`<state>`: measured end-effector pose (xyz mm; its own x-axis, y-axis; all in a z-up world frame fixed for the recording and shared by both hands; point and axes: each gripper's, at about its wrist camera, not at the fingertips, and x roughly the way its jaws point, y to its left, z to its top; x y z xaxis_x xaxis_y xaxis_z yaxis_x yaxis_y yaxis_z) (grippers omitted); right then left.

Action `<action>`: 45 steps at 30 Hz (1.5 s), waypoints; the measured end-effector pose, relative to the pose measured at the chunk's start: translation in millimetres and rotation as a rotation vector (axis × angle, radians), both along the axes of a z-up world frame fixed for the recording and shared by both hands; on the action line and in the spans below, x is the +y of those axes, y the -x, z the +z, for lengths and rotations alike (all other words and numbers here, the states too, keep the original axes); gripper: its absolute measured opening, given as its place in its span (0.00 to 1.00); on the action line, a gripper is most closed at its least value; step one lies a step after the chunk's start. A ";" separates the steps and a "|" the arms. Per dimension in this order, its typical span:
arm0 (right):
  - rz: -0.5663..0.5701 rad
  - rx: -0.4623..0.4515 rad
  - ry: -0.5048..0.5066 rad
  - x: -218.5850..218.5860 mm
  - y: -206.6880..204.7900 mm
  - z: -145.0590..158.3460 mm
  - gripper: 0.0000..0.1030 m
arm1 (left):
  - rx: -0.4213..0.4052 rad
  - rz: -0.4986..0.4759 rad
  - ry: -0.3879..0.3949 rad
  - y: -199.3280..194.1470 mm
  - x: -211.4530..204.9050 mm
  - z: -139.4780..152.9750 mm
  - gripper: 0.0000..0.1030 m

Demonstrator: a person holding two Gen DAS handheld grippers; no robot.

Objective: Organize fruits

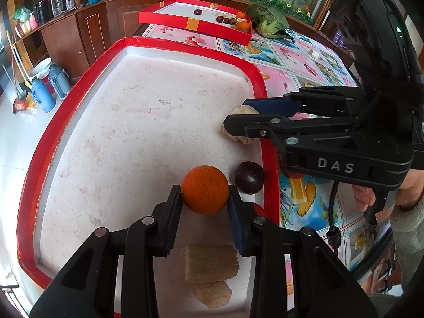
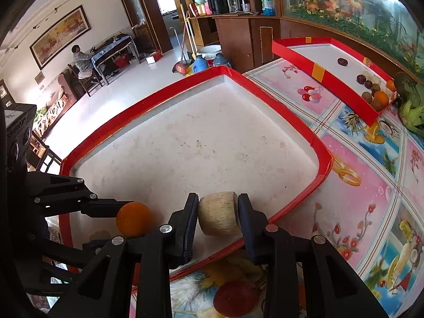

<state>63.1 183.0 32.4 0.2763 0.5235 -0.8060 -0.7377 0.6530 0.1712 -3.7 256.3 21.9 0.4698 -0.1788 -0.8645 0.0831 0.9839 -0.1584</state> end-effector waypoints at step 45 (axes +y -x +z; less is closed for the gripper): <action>-0.581 0.057 -0.166 -279.1 131.7 14.6 0.52 | -0.085 -0.205 -0.041 17.6 -115.1 30.5 0.55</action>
<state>-68.6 -96.2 47.0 0.5137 0.4196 -0.7484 -0.2553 0.9075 0.3336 -21.3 141.2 52.4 0.4991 -0.2432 -0.8318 0.2930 0.9506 -0.1021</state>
